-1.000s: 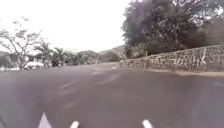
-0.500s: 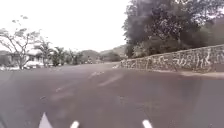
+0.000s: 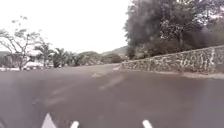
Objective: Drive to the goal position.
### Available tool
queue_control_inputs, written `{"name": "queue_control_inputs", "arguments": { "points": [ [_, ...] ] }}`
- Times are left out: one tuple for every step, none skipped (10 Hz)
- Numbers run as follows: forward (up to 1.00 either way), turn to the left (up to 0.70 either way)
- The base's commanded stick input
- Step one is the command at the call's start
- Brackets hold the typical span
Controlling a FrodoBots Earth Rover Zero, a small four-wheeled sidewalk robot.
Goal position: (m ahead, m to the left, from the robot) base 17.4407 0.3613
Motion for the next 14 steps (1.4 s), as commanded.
{"name": "queue_control_inputs", "arguments": {
  "points": [
    [0.5,-0.5],
    [0.5,-0.5],
    [0.5,-0.5],
    [0.5,-0.27],
    [0.5,0.0],
    [0.5,0.0],
    [0.5,0.0],
    [0.5,0.0],
    [0.5,0.0],
    [0.5,0.0],
    [0.5,0.0],
    [0.5,0.0],
    [0.5,0.0],
    [0.5,0.0]
  ]
}}
